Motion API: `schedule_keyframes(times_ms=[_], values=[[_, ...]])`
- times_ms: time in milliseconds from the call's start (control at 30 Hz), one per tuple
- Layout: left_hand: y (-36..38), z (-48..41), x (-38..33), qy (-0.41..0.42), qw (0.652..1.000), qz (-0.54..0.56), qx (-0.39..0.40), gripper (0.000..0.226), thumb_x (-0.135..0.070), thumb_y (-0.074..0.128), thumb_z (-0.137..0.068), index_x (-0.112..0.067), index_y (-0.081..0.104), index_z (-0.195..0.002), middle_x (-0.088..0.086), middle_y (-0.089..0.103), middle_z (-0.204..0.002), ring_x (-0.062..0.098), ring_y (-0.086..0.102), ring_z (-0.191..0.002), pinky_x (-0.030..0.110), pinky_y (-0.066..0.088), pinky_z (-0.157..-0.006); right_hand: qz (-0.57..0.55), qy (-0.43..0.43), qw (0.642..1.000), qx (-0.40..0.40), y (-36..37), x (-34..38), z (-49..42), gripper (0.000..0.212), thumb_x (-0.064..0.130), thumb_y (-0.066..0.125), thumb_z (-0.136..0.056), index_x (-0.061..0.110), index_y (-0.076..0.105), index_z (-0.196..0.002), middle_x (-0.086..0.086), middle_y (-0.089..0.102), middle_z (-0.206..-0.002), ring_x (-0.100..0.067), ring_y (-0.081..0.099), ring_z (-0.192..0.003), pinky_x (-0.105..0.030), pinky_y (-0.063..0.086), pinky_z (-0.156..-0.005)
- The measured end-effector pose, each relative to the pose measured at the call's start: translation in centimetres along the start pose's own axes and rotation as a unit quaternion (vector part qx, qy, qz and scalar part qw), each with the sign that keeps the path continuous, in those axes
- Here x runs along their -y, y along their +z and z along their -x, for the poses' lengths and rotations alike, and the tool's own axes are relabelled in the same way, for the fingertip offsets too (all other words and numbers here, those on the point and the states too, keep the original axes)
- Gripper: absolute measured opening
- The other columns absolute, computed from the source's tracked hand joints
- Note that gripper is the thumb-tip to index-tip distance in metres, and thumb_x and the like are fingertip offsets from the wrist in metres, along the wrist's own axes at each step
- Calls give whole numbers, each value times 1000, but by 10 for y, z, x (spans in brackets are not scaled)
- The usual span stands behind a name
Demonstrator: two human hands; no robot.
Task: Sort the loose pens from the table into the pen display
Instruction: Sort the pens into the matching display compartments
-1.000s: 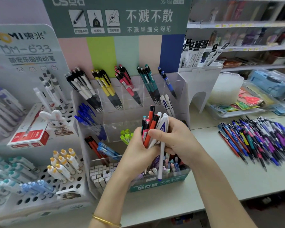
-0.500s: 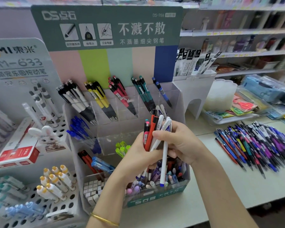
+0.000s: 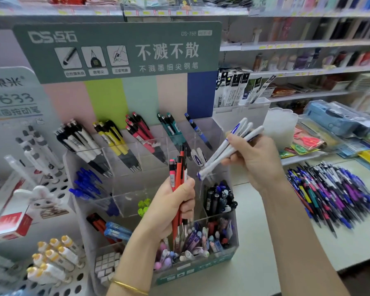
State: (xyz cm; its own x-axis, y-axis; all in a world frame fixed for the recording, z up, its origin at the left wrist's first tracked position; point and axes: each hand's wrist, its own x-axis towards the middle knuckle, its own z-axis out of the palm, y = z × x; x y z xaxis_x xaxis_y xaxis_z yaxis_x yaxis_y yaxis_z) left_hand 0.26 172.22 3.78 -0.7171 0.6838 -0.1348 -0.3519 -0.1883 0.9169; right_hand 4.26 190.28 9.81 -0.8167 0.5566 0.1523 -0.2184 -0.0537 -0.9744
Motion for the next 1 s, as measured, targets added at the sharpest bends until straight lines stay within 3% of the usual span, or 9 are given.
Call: schedule_keyframes(times_ms=[133, 200, 333, 400, 600, 667, 733, 833, 1000], values=[[3, -4, -1, 34, 999, -1, -30, 10, -13, 49, -99, -12, 41, -92, -1, 36, -64, 9, 34, -49, 19, 32, -43, 223, -137, 963, -60, 2, -7, -11, 16, 18, 69, -84, 19, 59, -71, -4, 62, -66, -22, 66, -62, -39, 54, -61], [4, -5, -2, 36, 999, 17, -20, 3, -11, 47, -98, -10, 46, -101, -1, 39, -64, 10, 35, -49, 19, 33, -43, 350, -160, 922, -30, 13, -18, -9, 22, 21, 69, -83, 22, 55, -67, -1, 60, -72, -19, 60, -69, -30, 43, -66], [4, -2, -1, 29, 997, 73, 22, 17, -12, 49, -94, -8, 48, -111, 1, 43, -65, 11, 37, -51, 22, 35, -46, 557, -136, 819, 4, 34, -38, -6, 17, 28, 60, -91, 13, 58, -86, -5, 58, -85, -27, 59, -83, -29, 33, -63], [2, 1, -1, 28, 994, 100, 42, 21, -11, 53, -94, -8, 48, -114, 2, 45, -67, 12, 38, -52, 22, 37, -47, 591, -87, 802, 13, 34, -46, -6, 16, 27, 60, -90, 12, 55, -95, -7, 59, -94, -31, 59, -91, -28, 33, -64], [-9, 7, -2, 37, 995, 79, 55, 25, -14, 54, -89, -8, 50, -113, 2, 48, -70, 13, 43, -56, 25, 40, -52, 453, -90, 887, -9, 29, -36, 9, 42, 24, 71, -84, 14, 48, -118, 0, 54, -105, -15, 54, -90, -21, 37, -72], [-10, 11, -1, 33, 996, 57, 56, 23, -15, 54, -90, -8, 50, -112, 2, 47, -70, 13, 42, -56, 25, 39, -52, 377, -137, 916, -17, 33, -24, 18, 33, 23, 65, -89, 17, 55, -120, 2, 55, -98, -11, 54, -76, -17, 39, -65], [-8, 14, -2, 26, 997, 35, 67, 23, -15, 54, -90, -8, 50, -111, 2, 46, -70, 14, 40, -55, 25, 38, -52, 282, -105, 952, 60, 40, -14, 27, 28, 26, 61, -92, 21, 60, -119, 1, 58, -90, -6, 55, -58, -20, 47, -53], [-6, 22, -3, 23, 995, 14, 93, 16, -13, 51, -92, -9, 51, -107, 1, 45, -68, 13, 38, -54, 23, 37, -51, 243, -53, 955, 162, 49, -14, 33, 32, 26, 68, -87, 25, 62, -118, 1, 61, -85, -7, 56, -56, -20, 45, -46], [-18, 38, -2, 12, 998, -34, 48, 25, -22, 56, -90, -9, 51, -111, 0, 42, -68, 12, 38, -52, 22, 35, -48, 65, 7, 986, 151, 56, -17, 44, 16, 4, 67, -85, 7, 58, -99, -5, 58, -68, -14, 51, -45, -22, 43, -41]])
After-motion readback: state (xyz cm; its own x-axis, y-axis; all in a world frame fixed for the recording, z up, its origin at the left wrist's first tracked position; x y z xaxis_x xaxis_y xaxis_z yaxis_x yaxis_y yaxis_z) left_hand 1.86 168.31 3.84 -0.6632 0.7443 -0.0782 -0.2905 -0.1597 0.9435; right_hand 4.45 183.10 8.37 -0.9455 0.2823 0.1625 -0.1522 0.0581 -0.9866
